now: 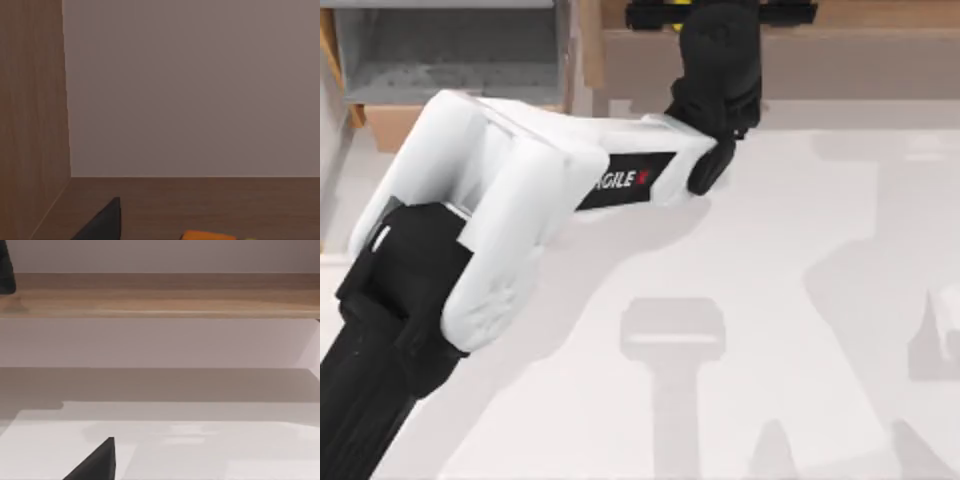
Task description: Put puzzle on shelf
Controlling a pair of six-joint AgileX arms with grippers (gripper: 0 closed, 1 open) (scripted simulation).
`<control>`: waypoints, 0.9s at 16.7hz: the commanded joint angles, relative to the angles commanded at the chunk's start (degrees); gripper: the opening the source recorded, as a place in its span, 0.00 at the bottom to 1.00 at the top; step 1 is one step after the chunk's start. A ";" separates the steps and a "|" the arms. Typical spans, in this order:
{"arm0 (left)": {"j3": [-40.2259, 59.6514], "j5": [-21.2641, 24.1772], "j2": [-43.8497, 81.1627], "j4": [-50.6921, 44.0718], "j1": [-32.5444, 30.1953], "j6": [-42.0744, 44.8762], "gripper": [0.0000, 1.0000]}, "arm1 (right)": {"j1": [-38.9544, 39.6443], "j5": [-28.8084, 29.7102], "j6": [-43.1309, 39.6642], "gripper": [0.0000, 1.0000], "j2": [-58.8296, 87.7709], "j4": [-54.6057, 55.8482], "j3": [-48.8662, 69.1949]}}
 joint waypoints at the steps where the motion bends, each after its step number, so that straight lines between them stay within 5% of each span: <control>1: 0.00 0.00 0.00 0.00 0.00 0.00 1.00 | 0.00 0.00 0.00 1.00 0.00 0.00 0.00; 8: -3.60 5.42 -3.97 4.29 -0.40 2.25 1.00 | 0.00 0.00 0.00 1.00 0.00 0.00 0.00; 15: -18.34 25.88 -14.21 17.68 -1.61 13.07 1.00 | 0.00 0.00 0.00 1.00 0.00 0.00 0.00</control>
